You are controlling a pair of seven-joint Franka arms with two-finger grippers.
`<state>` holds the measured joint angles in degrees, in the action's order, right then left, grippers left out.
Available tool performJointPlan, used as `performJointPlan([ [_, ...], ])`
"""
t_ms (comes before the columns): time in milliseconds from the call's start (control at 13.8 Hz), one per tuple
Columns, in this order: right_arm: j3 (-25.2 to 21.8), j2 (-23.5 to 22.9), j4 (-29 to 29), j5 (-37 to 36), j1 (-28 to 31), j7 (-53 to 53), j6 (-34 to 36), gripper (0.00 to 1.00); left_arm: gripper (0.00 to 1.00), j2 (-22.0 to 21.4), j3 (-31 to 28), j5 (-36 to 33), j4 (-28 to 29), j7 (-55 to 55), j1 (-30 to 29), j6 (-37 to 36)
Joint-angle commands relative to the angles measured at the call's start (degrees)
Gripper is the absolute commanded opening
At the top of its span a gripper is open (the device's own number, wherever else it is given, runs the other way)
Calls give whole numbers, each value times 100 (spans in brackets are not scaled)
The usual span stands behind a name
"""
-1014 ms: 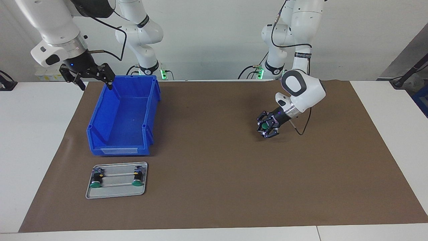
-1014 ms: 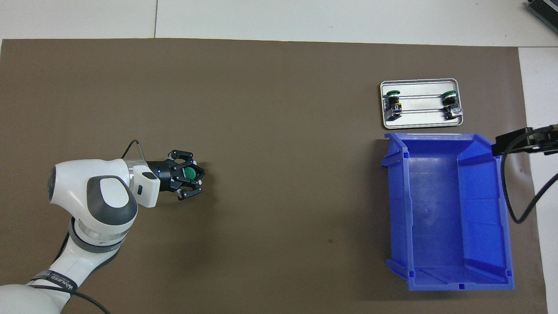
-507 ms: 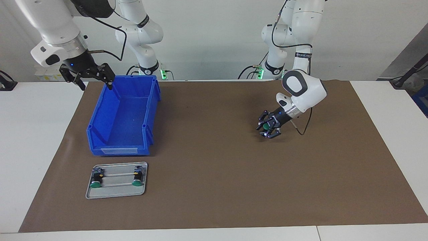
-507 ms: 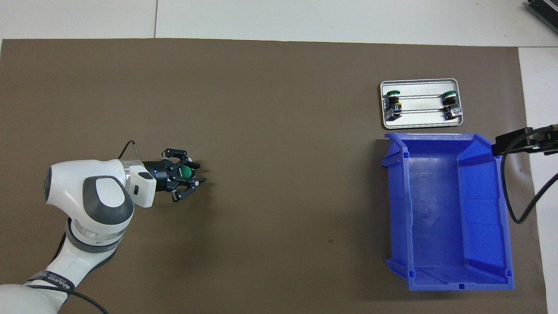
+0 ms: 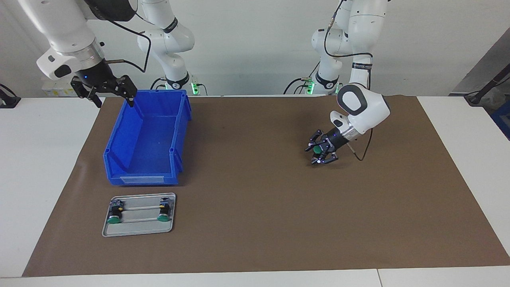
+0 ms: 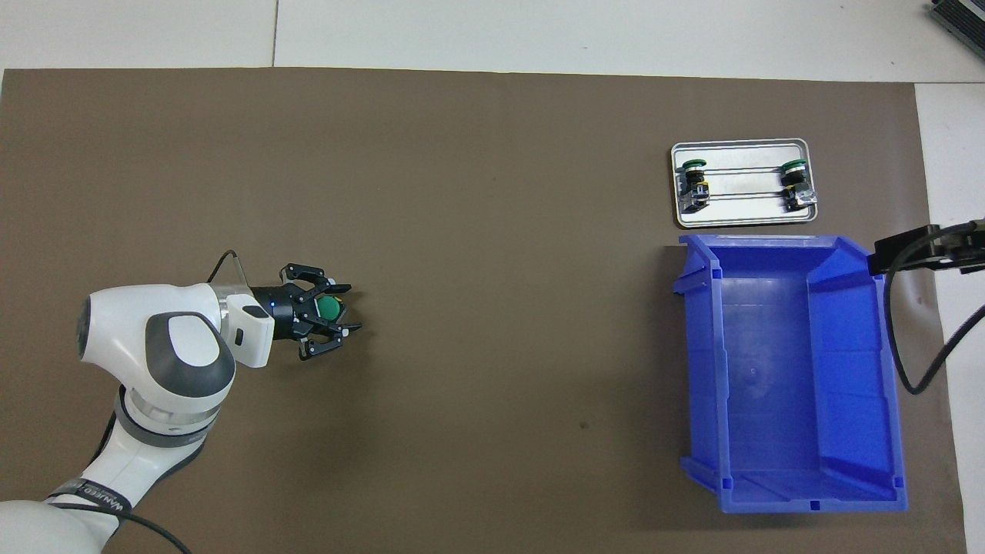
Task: Place and press button with both arms
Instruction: 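Press down on the green button with the left gripper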
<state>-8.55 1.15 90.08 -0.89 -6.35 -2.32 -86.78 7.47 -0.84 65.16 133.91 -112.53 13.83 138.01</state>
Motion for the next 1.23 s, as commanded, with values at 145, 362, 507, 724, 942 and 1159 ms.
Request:
performJointPlan([
  [145,64,-9,-25,-8,55,-23,74,100,80,-43,31,67,21,11,-56,68],
  [362,55,-9,-25,-8,55,-23,74,100,87,-52,22,75,-23,73,-56,77],
  [507,55,-9,-25,-8,55,-23,74,100,90,-61,13,67,-66,91,-56,77],
  [724,55,-9,-25,-8,64,-23,74,100,99,-96,13,67,-102,134,-56,95],
  [942,55,-9,-25,-8,55,-23,74,100,100,-122,4,67,-102,275,-56,95],
  [1159,55,-9,-25,-8,55,-23,74,100,100,-210,13,67,-119,459,-47,86],
])
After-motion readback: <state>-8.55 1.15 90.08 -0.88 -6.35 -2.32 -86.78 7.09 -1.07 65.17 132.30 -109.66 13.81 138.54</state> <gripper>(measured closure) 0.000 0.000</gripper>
